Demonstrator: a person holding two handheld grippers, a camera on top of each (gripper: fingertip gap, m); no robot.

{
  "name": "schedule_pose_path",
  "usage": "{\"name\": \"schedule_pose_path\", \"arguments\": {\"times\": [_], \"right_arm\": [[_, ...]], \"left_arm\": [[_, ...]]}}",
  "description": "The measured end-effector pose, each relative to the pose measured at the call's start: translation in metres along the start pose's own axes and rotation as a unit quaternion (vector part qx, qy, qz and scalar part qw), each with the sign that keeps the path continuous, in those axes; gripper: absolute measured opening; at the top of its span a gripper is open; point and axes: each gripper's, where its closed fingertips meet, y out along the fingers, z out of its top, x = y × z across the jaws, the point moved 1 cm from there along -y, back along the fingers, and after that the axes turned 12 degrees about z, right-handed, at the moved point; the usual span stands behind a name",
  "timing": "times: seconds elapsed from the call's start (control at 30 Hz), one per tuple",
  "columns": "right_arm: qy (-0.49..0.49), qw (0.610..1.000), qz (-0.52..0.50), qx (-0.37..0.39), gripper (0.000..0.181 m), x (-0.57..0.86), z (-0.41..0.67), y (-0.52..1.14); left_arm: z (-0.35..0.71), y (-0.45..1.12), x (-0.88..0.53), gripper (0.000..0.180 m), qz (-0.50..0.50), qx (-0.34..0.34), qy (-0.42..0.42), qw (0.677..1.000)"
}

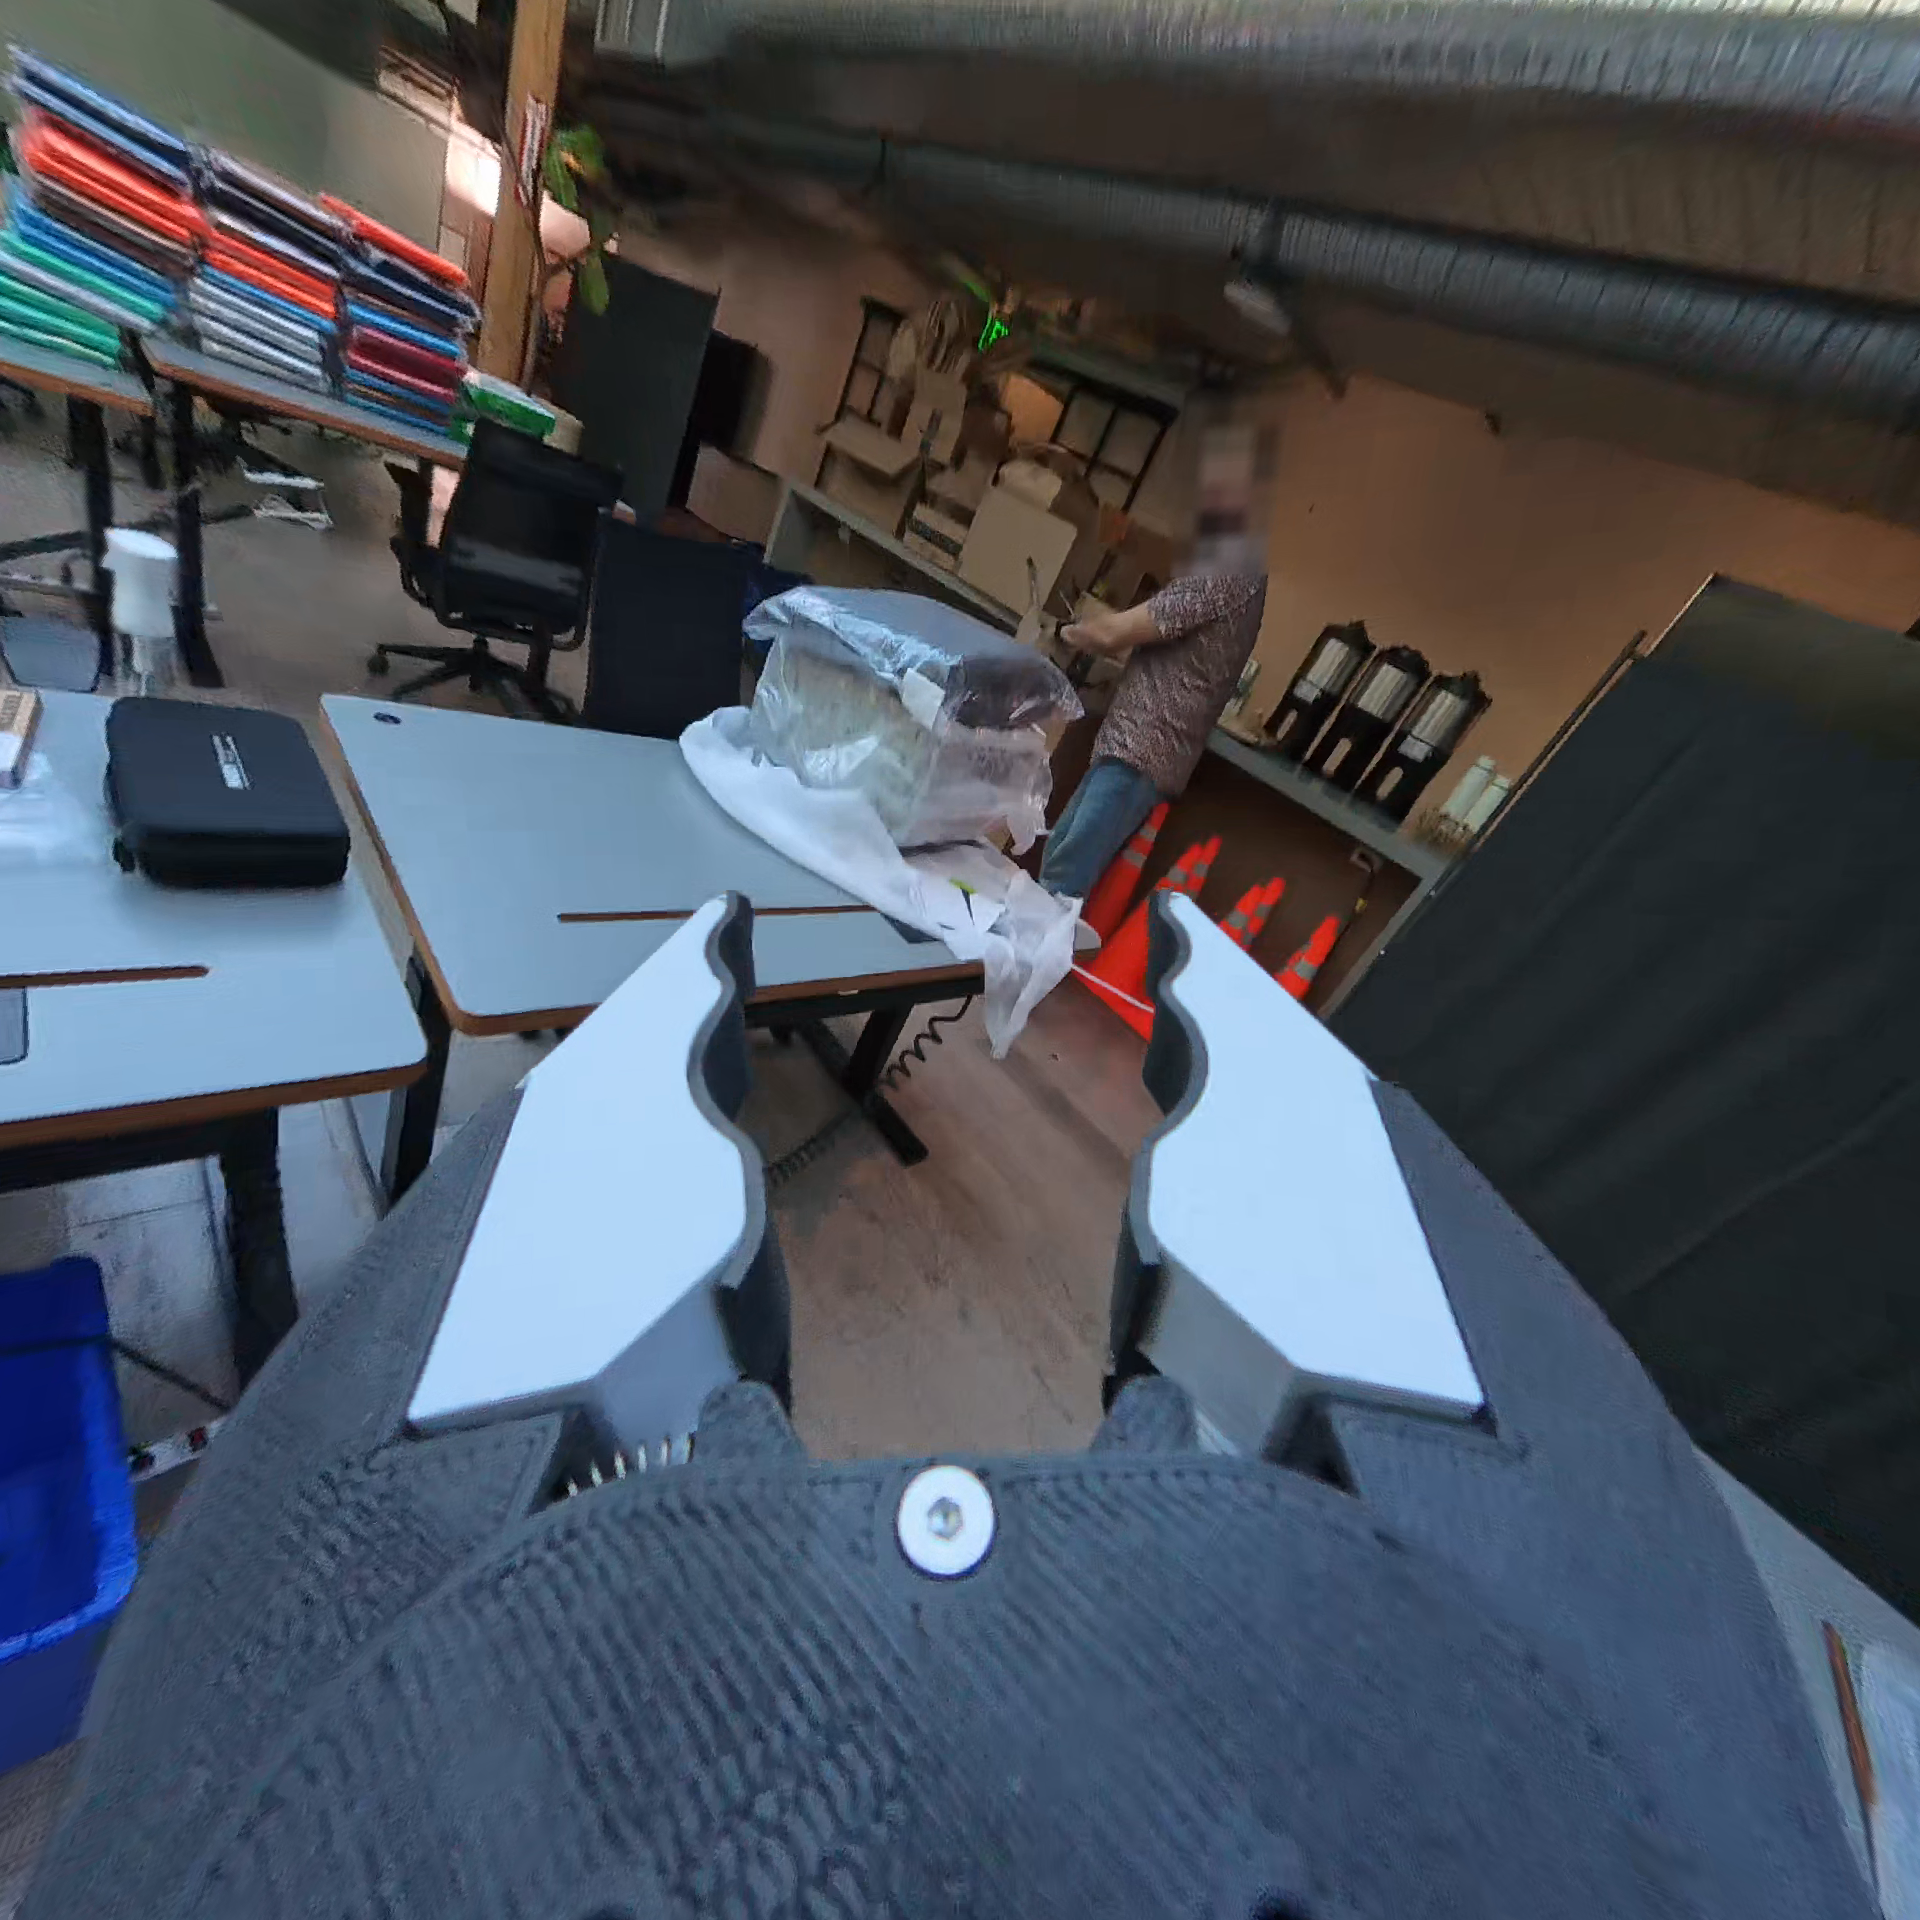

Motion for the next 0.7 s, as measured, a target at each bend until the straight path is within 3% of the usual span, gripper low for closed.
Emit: {"name": "schedule_pose_path", "arguments": {"times": [0.17,0.27,0.33,0.4,0.47,0.53,0.6,0.7], "right_arm": [[0.006,1.0,0.023,-0.003,0.075,0.048,-0.034,0.073],[0.002,0.998,0.039,-0.047,0.075,0.074,-0.086,0.128],[0.008,0.997,0.039,-0.069,0.077,0.097,-0.118,0.164],[0.015,0.996,0.036,-0.079,0.077,0.119,-0.143,0.199],[0.026,0.996,0.03,-0.08,0.076,0.142,-0.162,0.236],[0.04,0.996,0.022,-0.081,0.077,0.165,-0.175,0.269],[0.054,0.995,0.022,-0.083,0.077,0.186,-0.183,0.3],[0.046,0.996,0.002,-0.076,0.077,0.22,-0.19,0.334]], "left_arm": [[-0.016,0.095,0.007,0.081,0.021,-0.034,0.041,0.998],[-0.039,0.174,-0.009,0.084,0.056,-0.118,0.215,0.968],[-0.04,0.232,-0.032,0.085,0.104,-0.141,0.385,0.906],[-0.035,0.285,-0.052,0.086,0.145,-0.138,0.543,0.815],[-0.037,0.331,-0.062,0.088,0.155,-0.134,0.642,0.739],[-0.04,0.373,-0.065,0.09,0.151,-0.119,0.698,0.69],[-0.044,0.412,-0.065,0.089,0.137,-0.106,0.716,0.676],[-0.055,0.469,-0.066,0.091,0.117,-0.116,0.688,0.707]]}}
